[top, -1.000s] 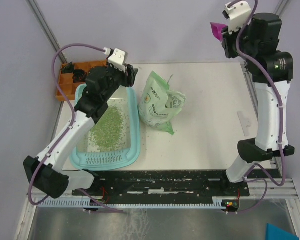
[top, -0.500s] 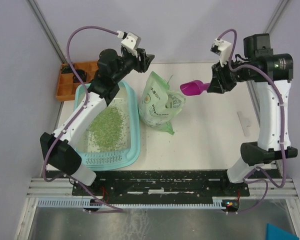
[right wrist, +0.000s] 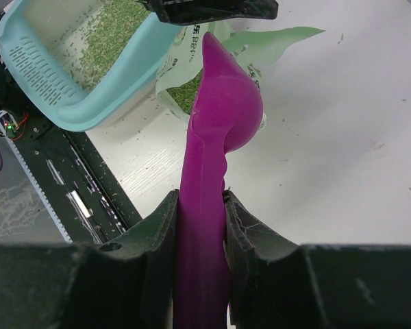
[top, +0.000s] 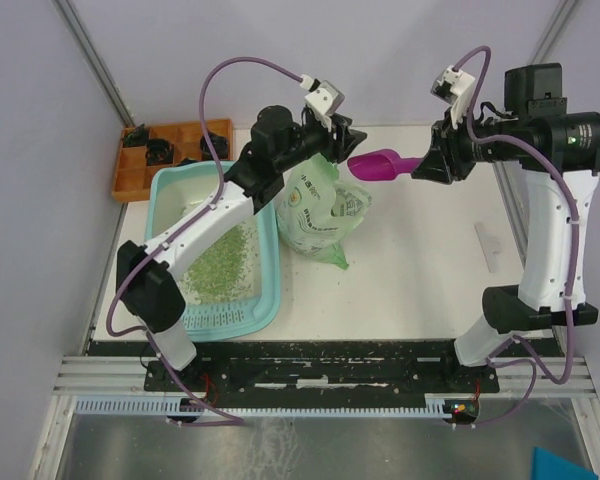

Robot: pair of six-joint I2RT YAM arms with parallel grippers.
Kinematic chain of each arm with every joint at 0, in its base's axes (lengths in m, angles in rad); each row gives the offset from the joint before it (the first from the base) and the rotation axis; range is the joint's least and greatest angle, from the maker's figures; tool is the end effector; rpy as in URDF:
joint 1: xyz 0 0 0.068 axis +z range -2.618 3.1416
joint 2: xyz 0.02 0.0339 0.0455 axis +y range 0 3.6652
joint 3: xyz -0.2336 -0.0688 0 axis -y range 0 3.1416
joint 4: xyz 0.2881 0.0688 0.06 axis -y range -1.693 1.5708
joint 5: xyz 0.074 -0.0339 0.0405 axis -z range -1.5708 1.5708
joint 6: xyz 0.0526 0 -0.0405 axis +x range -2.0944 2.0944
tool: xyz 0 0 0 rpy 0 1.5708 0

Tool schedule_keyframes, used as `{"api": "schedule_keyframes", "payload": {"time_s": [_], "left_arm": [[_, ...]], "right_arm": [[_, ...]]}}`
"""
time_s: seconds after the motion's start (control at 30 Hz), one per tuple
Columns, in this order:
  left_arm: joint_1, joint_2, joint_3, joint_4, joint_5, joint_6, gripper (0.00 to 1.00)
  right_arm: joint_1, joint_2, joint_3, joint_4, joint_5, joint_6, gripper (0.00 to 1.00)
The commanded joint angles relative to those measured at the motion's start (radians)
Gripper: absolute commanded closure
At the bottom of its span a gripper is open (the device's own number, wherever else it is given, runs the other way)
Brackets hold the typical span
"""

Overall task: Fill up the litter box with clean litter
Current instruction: 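Scoop the cat litter from the cat litter bag.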

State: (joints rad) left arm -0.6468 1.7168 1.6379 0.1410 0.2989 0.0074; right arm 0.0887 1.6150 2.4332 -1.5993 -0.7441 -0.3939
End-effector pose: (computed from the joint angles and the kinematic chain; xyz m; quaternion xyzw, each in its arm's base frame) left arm 0.3657 -0.2956 0.3894 0.3203 0.6064 -0.3233 0.6520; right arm 0.2593 0.0588 0.5188 -0.3413 0.8016 0.2772 0.4052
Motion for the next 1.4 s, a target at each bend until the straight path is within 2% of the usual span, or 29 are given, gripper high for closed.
{"api": "schedule_keyframes", "payload": {"time_s": [0.0,0.5,0.63,0.8,1.0,1.07,1.23,1.3,1.37], "left_arm": [[-0.031,-0.003,0.068,0.068,0.016,-0.021,0.44],[-0.093,-0.012,-0.019,0.068,0.04,-0.055,0.45],[-0.094,-0.025,-0.024,0.052,-0.012,-0.006,0.45],[-0.074,-0.084,-0.016,0.011,-0.182,0.122,0.37],[0.046,-0.182,-0.06,0.004,-0.191,0.136,0.3],[0.116,-0.23,-0.115,0.045,-0.155,0.102,0.28],[0.324,-0.258,-0.154,0.07,0.256,-0.028,0.22],[0.361,-0.221,-0.125,0.024,0.425,-0.044,0.22],[0.374,-0.173,-0.1,-0.014,0.523,-0.044,0.22]], "right_arm": [[-0.005,0.026,0.04,-0.094,-0.01,0.018,0.99],[-0.066,0.046,0.113,-0.016,-0.016,0.09,0.99],[-0.078,0.044,0.102,-0.024,-0.023,0.085,0.99],[-0.082,0.023,0.033,-0.048,0.013,0.069,0.99],[-0.083,-0.016,-0.142,-0.032,-0.047,0.117,0.98],[-0.083,-0.015,-0.172,-0.033,-0.058,0.119,0.98],[-0.083,0.011,-0.171,-0.039,-0.08,0.113,0.98],[-0.084,0.028,-0.166,-0.046,-0.093,0.11,0.98],[-0.083,0.042,-0.165,-0.049,-0.093,0.106,0.98]]}}
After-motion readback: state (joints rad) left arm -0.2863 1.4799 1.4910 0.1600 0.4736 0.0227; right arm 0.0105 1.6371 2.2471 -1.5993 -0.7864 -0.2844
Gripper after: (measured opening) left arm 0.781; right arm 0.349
